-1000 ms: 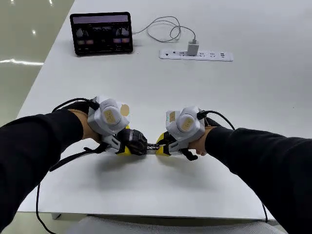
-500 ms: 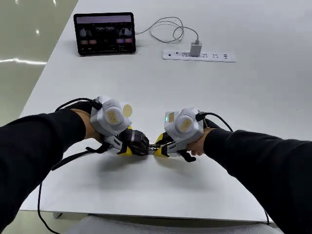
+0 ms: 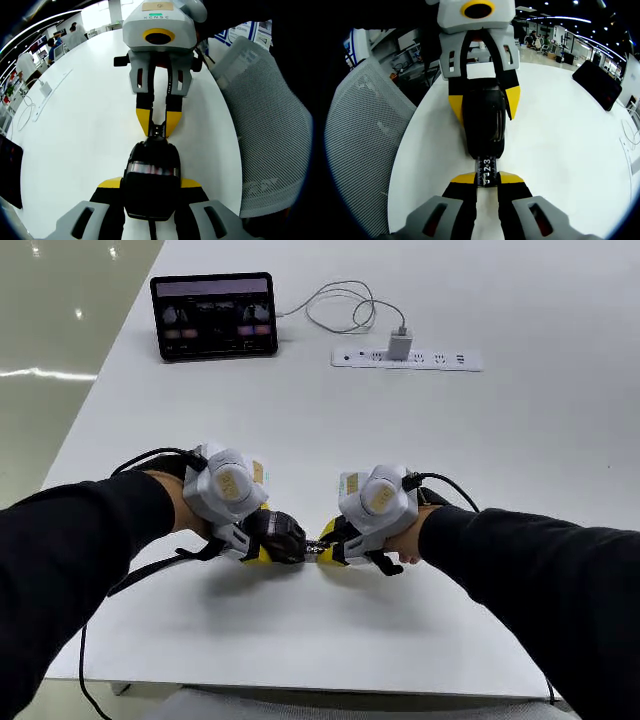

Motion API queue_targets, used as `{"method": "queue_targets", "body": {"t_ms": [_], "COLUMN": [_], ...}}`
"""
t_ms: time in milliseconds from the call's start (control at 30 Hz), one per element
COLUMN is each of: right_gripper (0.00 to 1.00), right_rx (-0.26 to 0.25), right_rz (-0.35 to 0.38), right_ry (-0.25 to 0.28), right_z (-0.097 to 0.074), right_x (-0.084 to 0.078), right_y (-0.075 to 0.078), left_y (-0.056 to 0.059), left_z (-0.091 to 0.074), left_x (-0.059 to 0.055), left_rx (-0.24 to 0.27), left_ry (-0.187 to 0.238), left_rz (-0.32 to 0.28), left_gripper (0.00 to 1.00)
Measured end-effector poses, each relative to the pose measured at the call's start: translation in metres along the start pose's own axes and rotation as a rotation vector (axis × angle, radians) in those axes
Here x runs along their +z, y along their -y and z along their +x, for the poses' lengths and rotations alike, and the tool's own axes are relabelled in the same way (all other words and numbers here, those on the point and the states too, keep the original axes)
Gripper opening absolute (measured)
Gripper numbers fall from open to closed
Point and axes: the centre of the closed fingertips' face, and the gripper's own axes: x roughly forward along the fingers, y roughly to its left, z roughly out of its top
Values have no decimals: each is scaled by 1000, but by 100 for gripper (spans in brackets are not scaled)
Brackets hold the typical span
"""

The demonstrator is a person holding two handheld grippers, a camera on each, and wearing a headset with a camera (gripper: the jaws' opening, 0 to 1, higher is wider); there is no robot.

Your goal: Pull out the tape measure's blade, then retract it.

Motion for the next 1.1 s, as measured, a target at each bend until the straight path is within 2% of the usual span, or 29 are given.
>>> {"method": "queue_targets", "body": {"t_ms": [1100], "right_gripper": [10], "right_rx": [-17], "right_rz": [1], "right_ry": [-35], "right_z": [-18], "right_x": [-20], "right_y": [2], "left_y": [-5], "left_z": [2], "left_x": [-2], "left_rx": [-5], "left_ry": [5], "left_rz": [-6], "left_gripper": [34]}}
